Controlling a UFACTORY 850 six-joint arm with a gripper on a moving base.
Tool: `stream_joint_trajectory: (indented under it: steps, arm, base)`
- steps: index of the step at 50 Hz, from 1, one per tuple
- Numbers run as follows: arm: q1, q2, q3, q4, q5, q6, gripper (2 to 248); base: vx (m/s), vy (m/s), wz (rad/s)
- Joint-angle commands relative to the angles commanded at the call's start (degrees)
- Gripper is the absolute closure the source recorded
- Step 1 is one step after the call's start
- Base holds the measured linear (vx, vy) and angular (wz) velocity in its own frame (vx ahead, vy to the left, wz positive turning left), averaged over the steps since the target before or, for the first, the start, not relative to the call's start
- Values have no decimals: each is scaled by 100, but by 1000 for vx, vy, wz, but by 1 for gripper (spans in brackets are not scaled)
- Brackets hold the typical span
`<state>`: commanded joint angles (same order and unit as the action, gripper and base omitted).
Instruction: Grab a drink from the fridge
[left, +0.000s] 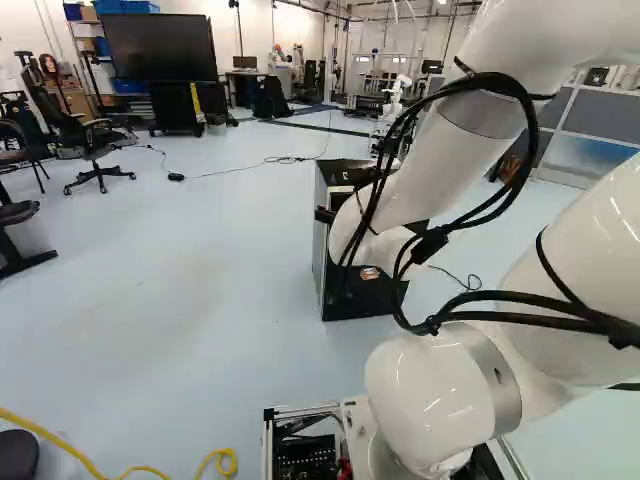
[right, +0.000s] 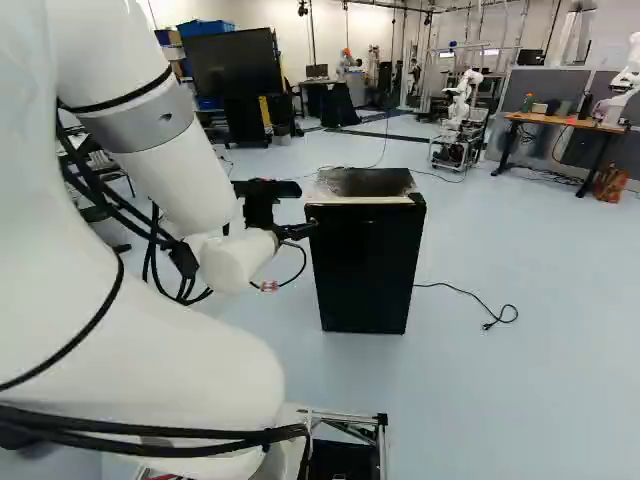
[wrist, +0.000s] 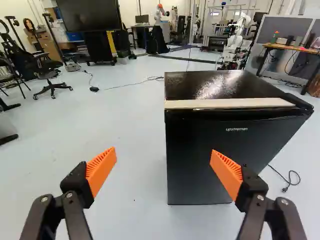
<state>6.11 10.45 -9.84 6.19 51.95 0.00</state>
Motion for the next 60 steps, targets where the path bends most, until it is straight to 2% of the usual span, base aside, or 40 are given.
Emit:
stream_joint_trajectory:
  steps: [23, 60]
  arm:
    - [468, -352, -308, 611, 313, 0, 3]
    - [1109, -1701, -1117, 1870, 795, 0, 3]
  base:
    - [0, 0, 0]
    - [0, 0, 0]
